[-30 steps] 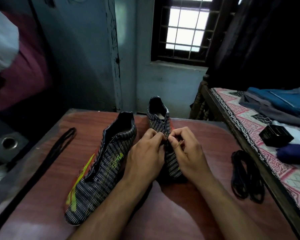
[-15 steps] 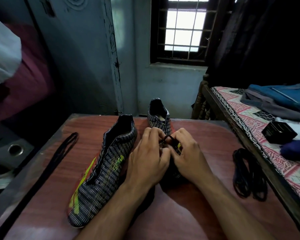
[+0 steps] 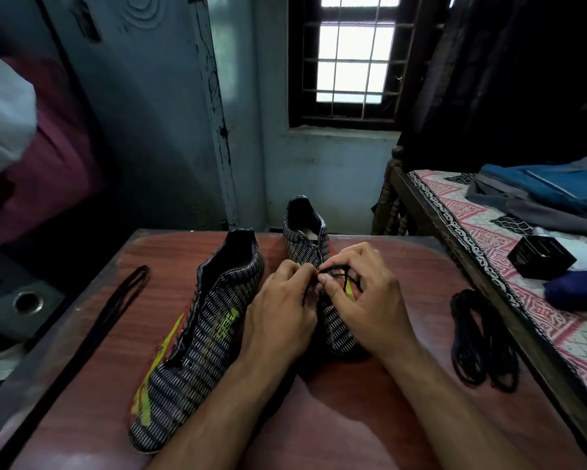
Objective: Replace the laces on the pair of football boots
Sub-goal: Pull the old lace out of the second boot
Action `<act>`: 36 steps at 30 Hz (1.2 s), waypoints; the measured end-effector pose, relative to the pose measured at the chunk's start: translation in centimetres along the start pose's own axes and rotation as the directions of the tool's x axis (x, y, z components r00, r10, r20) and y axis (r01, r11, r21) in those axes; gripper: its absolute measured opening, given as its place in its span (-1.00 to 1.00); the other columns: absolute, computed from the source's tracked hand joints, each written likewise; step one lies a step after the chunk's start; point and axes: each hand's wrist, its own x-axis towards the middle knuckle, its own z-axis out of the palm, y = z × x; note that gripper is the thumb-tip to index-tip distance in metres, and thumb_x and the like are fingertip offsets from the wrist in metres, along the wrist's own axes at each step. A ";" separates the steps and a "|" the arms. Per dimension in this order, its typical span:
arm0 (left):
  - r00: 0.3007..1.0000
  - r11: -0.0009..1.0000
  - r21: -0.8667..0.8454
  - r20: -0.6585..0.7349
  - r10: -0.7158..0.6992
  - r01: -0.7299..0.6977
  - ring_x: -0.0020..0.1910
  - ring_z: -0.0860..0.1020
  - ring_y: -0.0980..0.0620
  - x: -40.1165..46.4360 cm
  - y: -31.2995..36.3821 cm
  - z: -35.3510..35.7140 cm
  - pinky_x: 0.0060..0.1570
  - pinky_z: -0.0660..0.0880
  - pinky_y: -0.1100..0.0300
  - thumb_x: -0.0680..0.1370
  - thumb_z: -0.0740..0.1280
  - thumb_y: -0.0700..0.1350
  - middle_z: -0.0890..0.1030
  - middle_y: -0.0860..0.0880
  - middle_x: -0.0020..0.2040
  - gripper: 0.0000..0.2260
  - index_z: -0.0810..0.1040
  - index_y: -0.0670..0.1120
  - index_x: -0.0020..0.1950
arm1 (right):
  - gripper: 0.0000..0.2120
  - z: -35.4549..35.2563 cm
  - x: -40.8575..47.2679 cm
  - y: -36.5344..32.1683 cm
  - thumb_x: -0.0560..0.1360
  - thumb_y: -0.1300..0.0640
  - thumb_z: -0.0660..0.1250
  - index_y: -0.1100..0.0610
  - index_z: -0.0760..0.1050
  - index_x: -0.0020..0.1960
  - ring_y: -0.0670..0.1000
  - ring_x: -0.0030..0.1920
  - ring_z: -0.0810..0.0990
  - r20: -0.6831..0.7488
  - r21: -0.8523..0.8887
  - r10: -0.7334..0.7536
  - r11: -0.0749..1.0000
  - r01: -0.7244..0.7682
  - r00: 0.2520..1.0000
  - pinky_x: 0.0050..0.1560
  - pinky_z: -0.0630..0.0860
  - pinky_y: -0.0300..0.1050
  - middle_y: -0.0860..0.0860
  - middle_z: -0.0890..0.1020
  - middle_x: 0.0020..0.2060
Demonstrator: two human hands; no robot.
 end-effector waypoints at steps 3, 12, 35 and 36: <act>0.998 0.999 -0.022 -0.063 -0.029 0.028 -0.02 0.52 -0.06 0.1 0.3 0.0 -0.15 0.31 0.07 0.70 0.13 0.01 0.44 0.06 0.06 -0.90 0.36 0.00 0.08 | -0.61 -0.1 0.1 1.0 0.42 -0.12 0.40 -0.03 0.59 0.21 -0.09 0.17 0.48 0.109 -0.084 0.083 0.994 -0.074 0.991 0.22 0.50 0.14 -0.17 0.53 0.10; 0.989 0.989 -0.128 -0.133 0.060 -0.077 -0.01 0.47 0.03 -0.3 0.7 -0.5 -0.15 0.48 -0.02 0.68 0.09 0.02 0.40 0.10 0.01 -0.88 0.34 0.03 0.02 | -0.74 0.6 -0.2 1.5 0.43 -0.15 0.39 -0.07 0.66 0.05 -0.08 0.28 0.44 0.178 -0.097 0.142 0.987 -0.126 0.974 0.29 0.47 0.20 -0.15 0.53 0.20; 0.996 0.969 -0.231 0.009 0.090 -0.086 0.06 0.52 0.16 0.0 0.2 -0.3 0.12 0.48 0.24 0.47 0.27 -0.05 0.52 0.10 0.11 -0.68 0.64 -0.05 0.17 | -0.93 -0.9 0.2 -0.8 0.55 0.28 0.47 0.15 0.63 -0.03 -0.05 -0.04 0.62 -0.220 0.163 0.056 0.986 -0.019 0.974 -0.05 0.50 -0.26 -0.01 0.62 -0.09; 0.998 0.973 -0.223 -0.018 0.065 -0.067 0.03 0.51 0.18 0.1 0.0 0.1 0.10 0.49 0.23 0.50 0.32 -0.09 0.51 0.11 0.09 -0.76 0.65 -0.06 0.13 | -0.94 -0.8 0.2 -0.8 0.55 0.28 0.47 0.15 0.63 -0.03 -0.05 -0.05 0.63 -0.212 0.171 0.067 0.985 -0.030 0.975 -0.06 0.51 -0.24 -0.02 0.62 -0.09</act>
